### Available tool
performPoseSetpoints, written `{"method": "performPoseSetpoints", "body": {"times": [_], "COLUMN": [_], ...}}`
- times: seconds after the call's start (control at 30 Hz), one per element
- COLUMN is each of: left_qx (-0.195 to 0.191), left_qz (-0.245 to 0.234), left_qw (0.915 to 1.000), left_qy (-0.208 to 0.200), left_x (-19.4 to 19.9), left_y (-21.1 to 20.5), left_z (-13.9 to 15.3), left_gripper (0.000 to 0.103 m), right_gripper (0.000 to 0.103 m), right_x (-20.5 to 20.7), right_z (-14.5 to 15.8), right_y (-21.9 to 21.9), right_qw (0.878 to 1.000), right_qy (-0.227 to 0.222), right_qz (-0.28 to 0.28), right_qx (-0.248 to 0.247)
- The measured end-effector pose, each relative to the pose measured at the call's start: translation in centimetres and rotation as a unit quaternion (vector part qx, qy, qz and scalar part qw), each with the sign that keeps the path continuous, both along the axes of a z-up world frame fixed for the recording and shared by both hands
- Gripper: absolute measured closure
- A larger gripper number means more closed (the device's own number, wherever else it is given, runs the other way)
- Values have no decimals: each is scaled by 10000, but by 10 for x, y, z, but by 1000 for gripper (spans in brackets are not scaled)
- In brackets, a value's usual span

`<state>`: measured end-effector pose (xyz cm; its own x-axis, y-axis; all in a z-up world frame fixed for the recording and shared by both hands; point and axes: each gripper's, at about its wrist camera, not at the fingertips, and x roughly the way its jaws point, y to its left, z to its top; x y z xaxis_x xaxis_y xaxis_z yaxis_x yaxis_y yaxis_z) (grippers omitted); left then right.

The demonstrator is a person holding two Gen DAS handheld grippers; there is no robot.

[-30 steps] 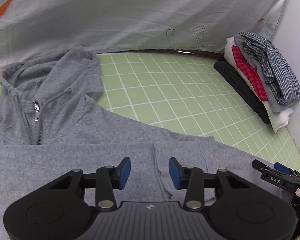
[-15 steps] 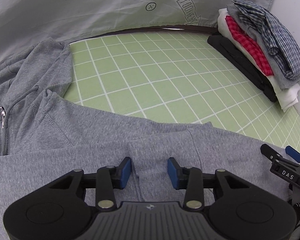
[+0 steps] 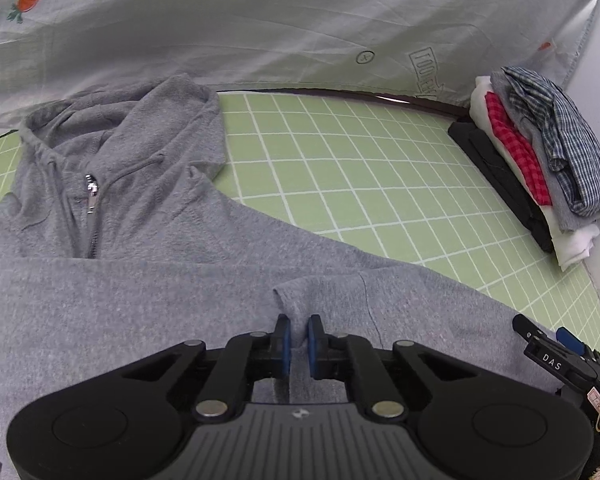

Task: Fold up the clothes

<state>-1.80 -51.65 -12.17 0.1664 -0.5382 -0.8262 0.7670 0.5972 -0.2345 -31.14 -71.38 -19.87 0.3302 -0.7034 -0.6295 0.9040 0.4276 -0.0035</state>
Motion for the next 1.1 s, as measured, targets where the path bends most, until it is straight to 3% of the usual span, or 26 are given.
{"method": "performPoseSetpoints", "body": {"times": [0.17,0.37,0.57,0.73,0.97,1.1], "left_qx": [-113,-319,-355,-73,191,585], "left_qz": [785,1933,2651,2868,2625,2419], "left_qw": [9966,9801,9630,9579,9645,9678], "left_qy": [236,328,345,94,-206,-379], "left_x": [39,87,120,123,99,81], "left_y": [56,131,180,189,173,156], "left_z": [4,12,9,2,-1,-11], "left_gripper": [93,93,93,86,48,39], "right_gripper": [0,0,0,0,0,0], "right_x": [0,0,0,1,1,0], "right_z": [0,0,0,1,1,2], "right_y": [0,1,1,1,2,3], "right_qw": [10000,10000,10000,10000,10000,10000], "right_qy": [2,5,5,7,10,18], "right_qz": [-4,-4,-1,-9,-12,1], "right_qx": [0,1,3,5,7,24]}}
